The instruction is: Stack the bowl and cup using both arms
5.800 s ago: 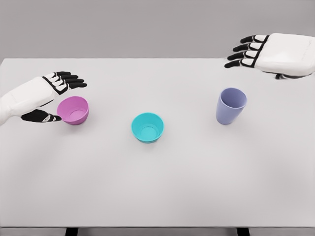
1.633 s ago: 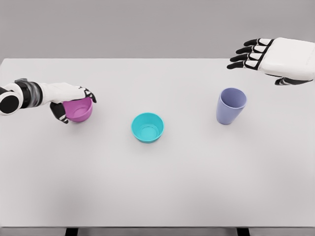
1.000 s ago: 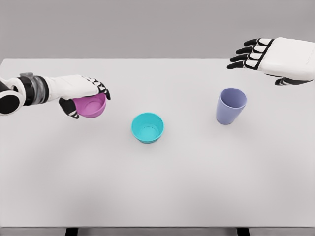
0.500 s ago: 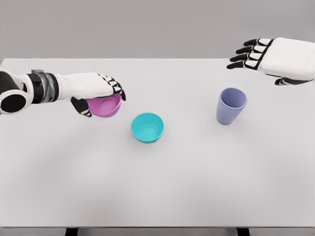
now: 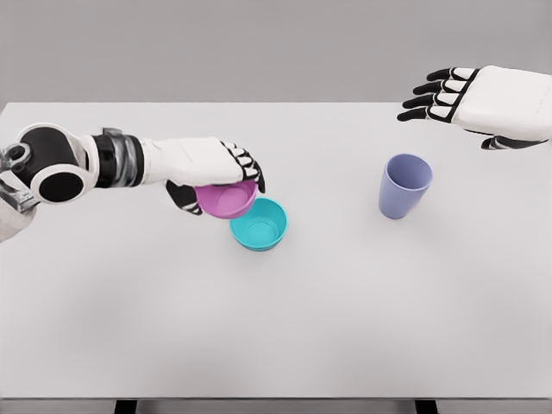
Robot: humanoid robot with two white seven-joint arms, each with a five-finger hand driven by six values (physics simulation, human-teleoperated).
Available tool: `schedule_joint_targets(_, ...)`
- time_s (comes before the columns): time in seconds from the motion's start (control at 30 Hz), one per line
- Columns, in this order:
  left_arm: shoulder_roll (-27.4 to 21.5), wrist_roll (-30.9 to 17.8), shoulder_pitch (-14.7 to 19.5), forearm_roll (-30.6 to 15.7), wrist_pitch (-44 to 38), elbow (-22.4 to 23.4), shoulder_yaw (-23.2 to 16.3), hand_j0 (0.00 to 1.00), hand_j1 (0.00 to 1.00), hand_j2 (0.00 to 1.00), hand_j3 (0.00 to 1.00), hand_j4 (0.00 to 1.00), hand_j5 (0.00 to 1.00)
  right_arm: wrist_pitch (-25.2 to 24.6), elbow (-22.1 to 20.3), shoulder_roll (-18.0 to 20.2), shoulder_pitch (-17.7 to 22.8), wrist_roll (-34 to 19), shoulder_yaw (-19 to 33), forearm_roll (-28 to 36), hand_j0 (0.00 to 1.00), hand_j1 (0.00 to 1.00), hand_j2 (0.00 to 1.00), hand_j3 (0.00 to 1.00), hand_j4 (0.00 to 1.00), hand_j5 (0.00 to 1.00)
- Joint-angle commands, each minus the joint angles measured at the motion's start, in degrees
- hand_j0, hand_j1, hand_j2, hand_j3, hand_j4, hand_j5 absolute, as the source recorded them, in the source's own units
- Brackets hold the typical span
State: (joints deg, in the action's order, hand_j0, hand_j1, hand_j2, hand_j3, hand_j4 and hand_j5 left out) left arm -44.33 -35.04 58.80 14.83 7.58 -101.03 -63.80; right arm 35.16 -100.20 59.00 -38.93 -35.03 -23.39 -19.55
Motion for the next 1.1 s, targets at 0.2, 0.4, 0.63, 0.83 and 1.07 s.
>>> schedule_joint_targets(0.2, 2.5, 0.0, -0.4, 0.2, 0.9, 0.0, -0.4, 0.63, 0.63, 0.63, 0.63, 0.63, 0.63, -0.2, 0.0, 0.1, 0.1, 0.0, 0.1, 0.2, 1.00, 1.00, 1.00, 1.00, 1.00, 1.00)
schedule_joint_targets(0.4, 4.0, 0.0, -0.6, 0.4, 0.9, 0.0, -1.8, 0.63, 0.63, 0.63, 0.63, 0.63, 0.63, -0.2, 0.0, -0.4, 0.1, 0.0, 1.0, 0.2, 1.00, 1.00, 1.00, 1.00, 1.00, 1.00)
schedule_joint_targets(0.63, 4.8, 0.0, -0.8, 2.0, 0.8, 0.5, -1.9, 0.63, 0.63, 0.63, 0.63, 0.63, 0.63, -0.2, 0.0, -0.3, 0.1, 0.0, 1.0, 0.2, 1.00, 1.00, 1.00, 1.00, 1.00, 1.00)
schedule_joint_targets(0.83, 6.0, 0.0, -0.9, 2.7, 0.7, 0.7, -2.3, 0.63, 0.63, 0.63, 0.63, 0.63, 0.63, -0.2, 0.0, -0.3, 0.2, 0.0, 1.0, 0.2, 1.00, 1.00, 1.00, 1.00, 1.00, 1.00)
schedule_joint_targets(1.07, 6.7, 0.0, -0.9, 2.8, 0.7, 1.5, -2.4, 0.63, 0.63, 0.63, 0.63, 0.63, 0.63, -0.2, 0.1, 0.6, 2.3, 0.0, 1.0, 0.2, 1.00, 1.00, 1.00, 1.00, 1.00, 1.00)
